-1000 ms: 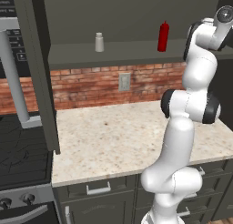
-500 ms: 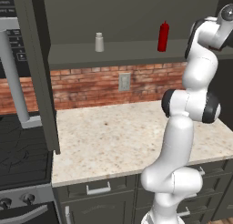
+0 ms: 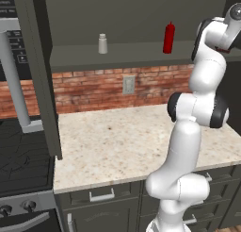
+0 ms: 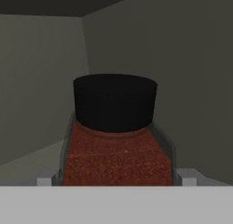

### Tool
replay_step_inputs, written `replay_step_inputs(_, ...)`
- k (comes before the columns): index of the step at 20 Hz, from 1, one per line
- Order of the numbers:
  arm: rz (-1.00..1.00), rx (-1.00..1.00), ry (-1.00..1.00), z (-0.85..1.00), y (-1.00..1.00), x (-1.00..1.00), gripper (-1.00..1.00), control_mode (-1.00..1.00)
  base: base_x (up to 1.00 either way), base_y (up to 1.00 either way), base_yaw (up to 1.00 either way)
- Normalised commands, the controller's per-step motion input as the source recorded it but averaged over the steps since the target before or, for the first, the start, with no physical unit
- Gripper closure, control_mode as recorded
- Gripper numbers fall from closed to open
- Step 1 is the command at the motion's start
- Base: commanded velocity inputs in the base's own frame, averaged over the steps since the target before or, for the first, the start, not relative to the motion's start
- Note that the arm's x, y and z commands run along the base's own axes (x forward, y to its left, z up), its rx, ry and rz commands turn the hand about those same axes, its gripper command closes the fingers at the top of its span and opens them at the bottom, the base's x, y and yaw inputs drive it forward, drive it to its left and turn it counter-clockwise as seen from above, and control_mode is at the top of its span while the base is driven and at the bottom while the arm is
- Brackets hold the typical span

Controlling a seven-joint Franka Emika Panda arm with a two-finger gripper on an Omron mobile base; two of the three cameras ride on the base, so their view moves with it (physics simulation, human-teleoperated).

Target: Collect the paprika, ketchup, and shaker from the cabinet and place them next to the stove.

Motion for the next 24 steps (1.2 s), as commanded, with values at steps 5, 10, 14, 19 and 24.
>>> replay_step_inputs(5,0.0,0.0,0.01,-0.13,0.07,0.0,1.0,-1.0,0.0,0.0,0.0)
replay_step_inputs(10,0.0,0.0,0.01,-0.04,0.01,0.0,1.0,-1.0,0.0,0.0,0.0)
replay_step_inputs(14,0.0,0.0,0.0,-0.04,0.0,0.0,1.0,-1.0,0.0,0.0,0.0)
replay_step_inputs(19,0.0,0.0,0.0,-0.09,0.0,0.0,1.0,-1.0,0.0,0.0,0.0)
replay_step_inputs(24,0.0,0.0,0.0,-0.14,0.0,-0.03,1.0,-1.0,0.0,0.0,0.0)
